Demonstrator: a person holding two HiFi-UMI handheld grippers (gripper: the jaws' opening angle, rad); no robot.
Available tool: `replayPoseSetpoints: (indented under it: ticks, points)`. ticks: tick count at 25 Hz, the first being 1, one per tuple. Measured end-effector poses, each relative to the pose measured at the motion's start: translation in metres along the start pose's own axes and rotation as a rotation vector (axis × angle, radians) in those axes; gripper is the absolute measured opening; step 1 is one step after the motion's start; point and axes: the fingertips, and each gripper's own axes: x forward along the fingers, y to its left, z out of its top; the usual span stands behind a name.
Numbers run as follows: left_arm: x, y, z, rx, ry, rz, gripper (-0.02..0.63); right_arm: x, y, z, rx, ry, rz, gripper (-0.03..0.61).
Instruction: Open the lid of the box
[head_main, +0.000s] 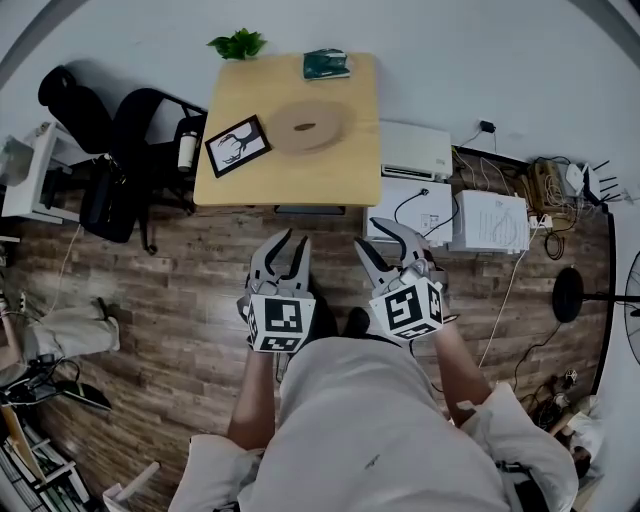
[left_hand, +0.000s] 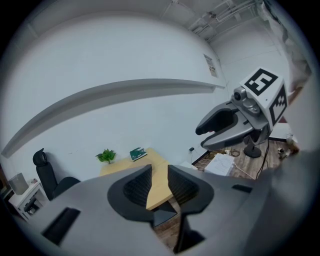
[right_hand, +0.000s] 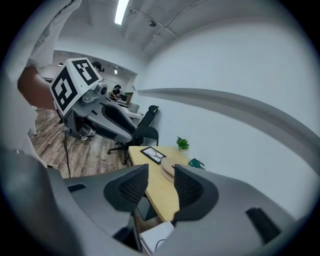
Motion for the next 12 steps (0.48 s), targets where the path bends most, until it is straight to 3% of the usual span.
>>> replayPoseSetpoints:
  ticks: [12]
  points:
    - [0.048, 0.061, 0.008, 0.024, -0.013, -0.063, 0.11, 0.071, -0.029, 0.033, -0.002, 0.017, 0.005, 0.184]
